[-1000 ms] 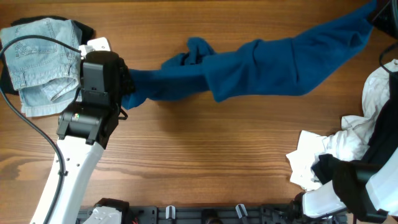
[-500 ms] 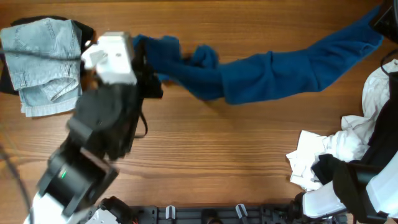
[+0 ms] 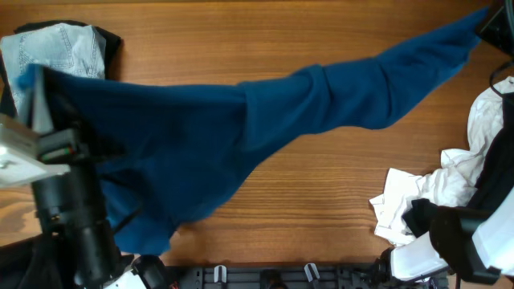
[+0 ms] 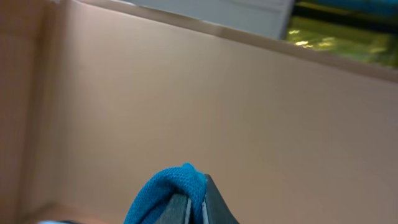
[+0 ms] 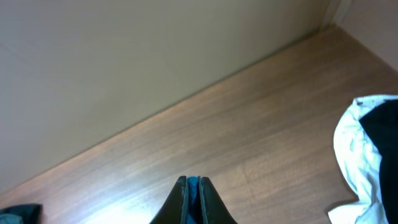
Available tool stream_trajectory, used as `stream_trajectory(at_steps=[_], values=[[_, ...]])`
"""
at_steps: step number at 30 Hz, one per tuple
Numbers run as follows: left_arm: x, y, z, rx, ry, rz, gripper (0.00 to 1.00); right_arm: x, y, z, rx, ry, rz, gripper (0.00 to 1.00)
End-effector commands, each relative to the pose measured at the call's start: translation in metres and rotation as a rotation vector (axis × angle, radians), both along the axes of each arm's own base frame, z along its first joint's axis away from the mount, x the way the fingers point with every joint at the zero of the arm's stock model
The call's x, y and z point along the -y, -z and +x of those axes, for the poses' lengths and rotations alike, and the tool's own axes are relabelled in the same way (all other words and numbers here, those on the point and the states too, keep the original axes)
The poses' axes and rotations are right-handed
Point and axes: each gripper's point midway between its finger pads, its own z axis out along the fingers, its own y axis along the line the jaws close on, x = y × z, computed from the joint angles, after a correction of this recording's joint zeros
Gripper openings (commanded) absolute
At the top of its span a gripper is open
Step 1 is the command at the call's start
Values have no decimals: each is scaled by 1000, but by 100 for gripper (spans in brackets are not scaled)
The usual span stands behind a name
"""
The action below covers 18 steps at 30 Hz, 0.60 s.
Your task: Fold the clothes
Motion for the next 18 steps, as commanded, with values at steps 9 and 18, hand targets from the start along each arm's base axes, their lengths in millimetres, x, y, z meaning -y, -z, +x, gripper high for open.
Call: stream_trajectory(at_steps=[9,18], values=[[-20,71,43,-309,-335,175,4,4,41,34,-119,-12,30,4],[14,94,77,-370,-325,232,4,11,100,76,-269,-8,52,4]])
